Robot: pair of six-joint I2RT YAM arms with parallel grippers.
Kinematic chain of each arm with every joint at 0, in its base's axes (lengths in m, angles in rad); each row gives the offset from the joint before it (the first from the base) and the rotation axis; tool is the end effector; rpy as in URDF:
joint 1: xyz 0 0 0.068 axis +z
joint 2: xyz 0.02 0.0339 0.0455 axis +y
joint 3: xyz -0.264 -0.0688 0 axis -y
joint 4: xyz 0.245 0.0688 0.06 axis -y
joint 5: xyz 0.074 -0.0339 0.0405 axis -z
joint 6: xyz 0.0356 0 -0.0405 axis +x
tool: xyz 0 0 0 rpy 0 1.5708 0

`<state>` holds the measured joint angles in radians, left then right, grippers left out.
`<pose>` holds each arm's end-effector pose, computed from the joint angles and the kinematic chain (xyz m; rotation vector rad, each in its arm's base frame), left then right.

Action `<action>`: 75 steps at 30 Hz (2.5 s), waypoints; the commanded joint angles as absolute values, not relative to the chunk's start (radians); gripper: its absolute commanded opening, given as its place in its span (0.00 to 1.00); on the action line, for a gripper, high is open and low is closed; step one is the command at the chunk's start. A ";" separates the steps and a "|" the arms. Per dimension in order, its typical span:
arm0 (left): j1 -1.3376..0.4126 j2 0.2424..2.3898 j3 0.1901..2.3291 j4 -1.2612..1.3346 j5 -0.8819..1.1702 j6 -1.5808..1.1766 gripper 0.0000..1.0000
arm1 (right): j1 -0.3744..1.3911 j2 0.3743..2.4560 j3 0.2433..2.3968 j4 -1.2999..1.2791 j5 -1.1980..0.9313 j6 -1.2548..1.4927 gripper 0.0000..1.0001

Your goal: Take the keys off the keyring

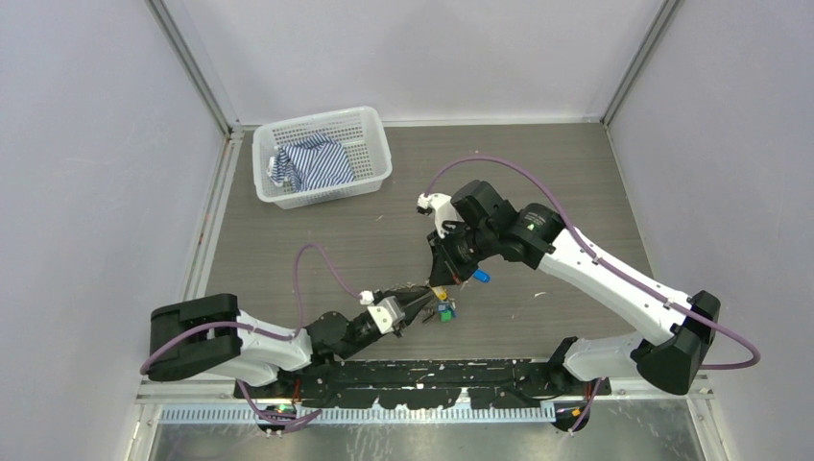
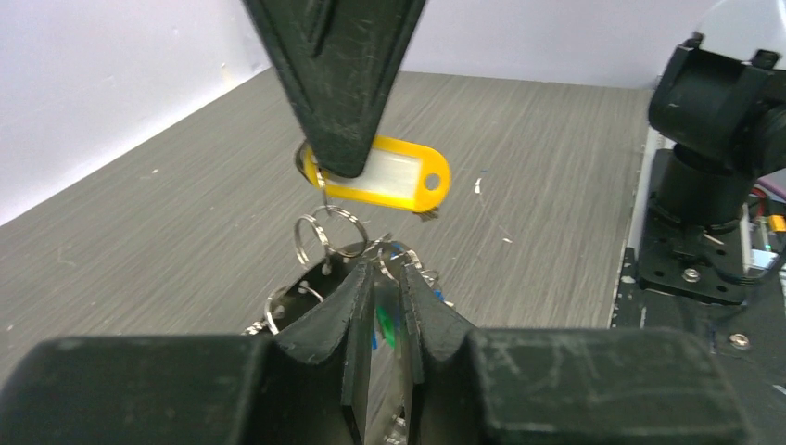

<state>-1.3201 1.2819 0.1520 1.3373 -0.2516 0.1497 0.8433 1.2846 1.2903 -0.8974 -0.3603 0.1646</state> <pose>0.0606 -0.2010 0.1929 0.7770 1.1851 -0.8055 0.1619 0.2007 0.3447 -1.0176 2.3828 0.8534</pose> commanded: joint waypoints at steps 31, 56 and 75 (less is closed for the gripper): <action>-1.324 1.261 0.169 1.431 -0.333 0.221 0.17 | 0.846 1.245 1.261 -0.781 -0.438 0.183 0.01; -1.325 1.299 0.203 1.431 -0.352 0.191 0.10 | 0.847 1.239 1.245 -0.759 -0.429 0.202 0.01; -1.345 1.314 0.212 1.421 -0.430 0.194 0.00 | 0.801 1.166 1.163 -0.678 -0.288 0.283 0.01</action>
